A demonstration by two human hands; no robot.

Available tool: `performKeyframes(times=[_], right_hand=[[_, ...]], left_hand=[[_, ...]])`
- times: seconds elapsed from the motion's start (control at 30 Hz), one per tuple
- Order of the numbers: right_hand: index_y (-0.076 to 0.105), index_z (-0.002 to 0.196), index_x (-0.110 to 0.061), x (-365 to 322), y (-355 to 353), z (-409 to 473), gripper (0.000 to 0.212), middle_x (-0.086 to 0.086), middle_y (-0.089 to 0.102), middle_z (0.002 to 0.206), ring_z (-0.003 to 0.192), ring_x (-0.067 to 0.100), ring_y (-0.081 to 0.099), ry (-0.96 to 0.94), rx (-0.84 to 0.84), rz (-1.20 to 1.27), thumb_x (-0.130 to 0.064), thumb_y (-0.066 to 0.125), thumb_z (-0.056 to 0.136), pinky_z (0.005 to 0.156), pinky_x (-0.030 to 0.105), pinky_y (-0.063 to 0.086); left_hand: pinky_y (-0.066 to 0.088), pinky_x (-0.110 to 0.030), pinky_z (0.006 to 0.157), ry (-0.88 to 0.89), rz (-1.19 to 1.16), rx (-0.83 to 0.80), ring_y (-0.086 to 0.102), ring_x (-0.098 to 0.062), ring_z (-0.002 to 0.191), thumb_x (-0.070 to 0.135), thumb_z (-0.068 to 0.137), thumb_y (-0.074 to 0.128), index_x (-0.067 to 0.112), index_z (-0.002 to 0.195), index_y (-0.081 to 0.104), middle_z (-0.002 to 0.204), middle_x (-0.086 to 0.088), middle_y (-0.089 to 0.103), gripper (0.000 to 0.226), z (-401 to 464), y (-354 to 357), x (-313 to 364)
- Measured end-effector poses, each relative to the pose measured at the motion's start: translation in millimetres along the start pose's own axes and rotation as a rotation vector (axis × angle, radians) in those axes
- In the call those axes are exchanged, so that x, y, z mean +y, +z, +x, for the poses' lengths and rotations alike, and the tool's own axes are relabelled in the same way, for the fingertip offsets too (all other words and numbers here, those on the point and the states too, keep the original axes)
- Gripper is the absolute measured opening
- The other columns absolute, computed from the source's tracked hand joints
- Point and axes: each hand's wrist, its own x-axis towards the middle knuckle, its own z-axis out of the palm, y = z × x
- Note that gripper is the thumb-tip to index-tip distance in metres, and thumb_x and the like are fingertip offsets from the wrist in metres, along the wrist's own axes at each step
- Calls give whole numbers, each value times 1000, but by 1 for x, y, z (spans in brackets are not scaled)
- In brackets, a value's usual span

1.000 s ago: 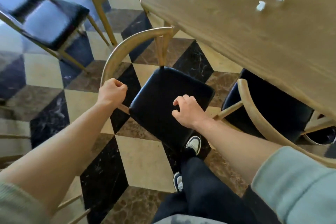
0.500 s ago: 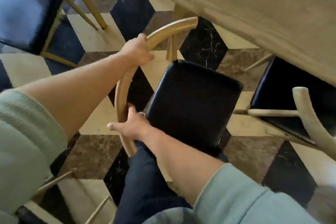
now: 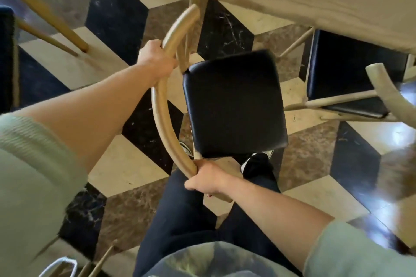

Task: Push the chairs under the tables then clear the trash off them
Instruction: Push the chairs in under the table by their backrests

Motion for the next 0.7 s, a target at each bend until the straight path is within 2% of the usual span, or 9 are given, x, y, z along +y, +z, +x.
performKeyframes(times=[0.03,0.1,0.2,0.27,0.33,0.43,0.53,0.7], right_hand=[[59,124,-23,0,-4,-2,50,9,61,114,94,27,66,-8,22,-43,-33,69,75,58,31,53],[64,111,-24,5,-21,-8,39,3,67,95,84,24,68,-40,32,-154,-32,70,74,60,28,51],[60,97,-29,10,-68,-16,29,-10,60,77,76,19,64,-113,49,-443,-36,70,71,58,26,45],[64,98,-31,13,-108,-22,29,-10,63,79,72,14,63,-131,91,-618,-37,69,70,56,27,48],[65,86,-32,20,-143,-28,21,-7,66,79,72,13,64,-106,109,-740,-36,71,67,57,29,51],[62,78,-29,48,-185,-42,16,-6,66,75,70,15,64,-75,155,-890,-35,70,65,61,35,57],[63,81,-29,72,-218,-60,13,-7,65,77,72,13,62,-33,226,-963,-26,67,70,55,30,46],[63,80,-36,104,-270,-81,11,-10,62,77,71,11,56,31,382,-1026,-26,64,75,56,30,33]], left_hand=[[63,-40,82,-42,-27,26,72,-21,91,20,90,76,24,122,59,100,-1,66,36,-2,-6,-11],[64,-44,80,-137,-99,87,74,-24,90,20,87,77,23,118,59,101,-5,69,36,-7,-16,-30],[66,-47,76,-283,-250,158,75,-27,87,19,86,77,20,119,54,105,-11,70,40,-15,-21,-52],[65,-48,78,-359,-383,177,75,-28,90,19,84,78,20,124,53,107,-11,69,47,-23,-16,-56],[64,-50,80,-414,-508,151,75,-30,94,17,78,78,22,123,50,109,-12,68,54,-32,-6,-51],[64,-51,84,-445,-662,116,72,-31,102,8,83,73,21,126,42,117,-14,63,54,-51,28,-32],[61,-50,88,-467,-774,152,67,-28,105,6,86,70,18,134,39,116,-11,59,59,-74,70,-14],[60,-47,87,-495,-922,229,64,-23,94,5,90,64,19,123,39,114,-12,59,43,-95,127,25]])
